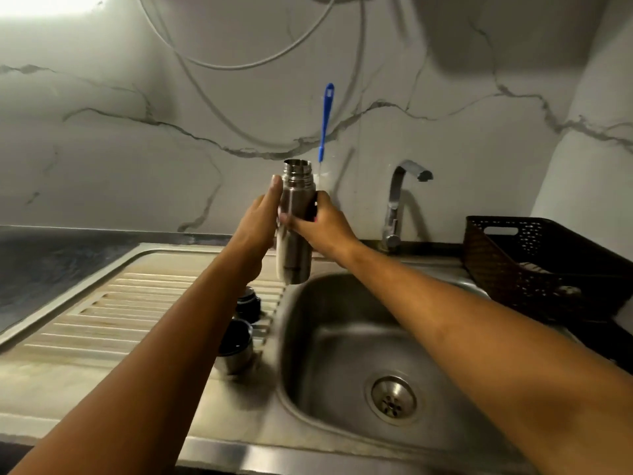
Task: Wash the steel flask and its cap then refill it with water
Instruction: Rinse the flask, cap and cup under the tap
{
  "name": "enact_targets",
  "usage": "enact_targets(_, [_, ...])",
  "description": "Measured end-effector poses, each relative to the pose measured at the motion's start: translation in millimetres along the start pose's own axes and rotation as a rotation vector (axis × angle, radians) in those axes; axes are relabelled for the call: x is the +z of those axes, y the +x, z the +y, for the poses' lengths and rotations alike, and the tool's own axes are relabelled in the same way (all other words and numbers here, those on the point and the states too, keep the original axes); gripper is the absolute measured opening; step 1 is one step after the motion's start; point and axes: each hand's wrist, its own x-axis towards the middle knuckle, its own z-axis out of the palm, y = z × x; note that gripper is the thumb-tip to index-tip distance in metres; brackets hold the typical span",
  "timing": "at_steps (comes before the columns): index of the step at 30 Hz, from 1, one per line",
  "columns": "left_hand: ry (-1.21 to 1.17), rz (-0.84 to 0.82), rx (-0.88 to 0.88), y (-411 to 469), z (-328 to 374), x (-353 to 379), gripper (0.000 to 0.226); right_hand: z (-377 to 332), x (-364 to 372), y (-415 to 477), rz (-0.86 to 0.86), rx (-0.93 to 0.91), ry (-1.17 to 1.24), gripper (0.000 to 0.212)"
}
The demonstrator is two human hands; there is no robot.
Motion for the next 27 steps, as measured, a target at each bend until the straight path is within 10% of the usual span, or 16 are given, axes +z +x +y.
enact_targets(14, [0.295, -0.145, -0.019, 78, -76, 191, 0.025, 144, -157, -68, 0.089, 0.335, -0.335, 0.087])
enact_targets(23, [0.573, -0.021, 0.332, 114, -89, 227, 0.022, 182, -161, -65, 0.059, 0.357, -0.287, 0.083])
enact_targets(27, [0.238, 0.007, 0.068, 114, -103, 223, 0.011, 185, -153, -64, 0.048, 0.346, -0.271, 0.082])
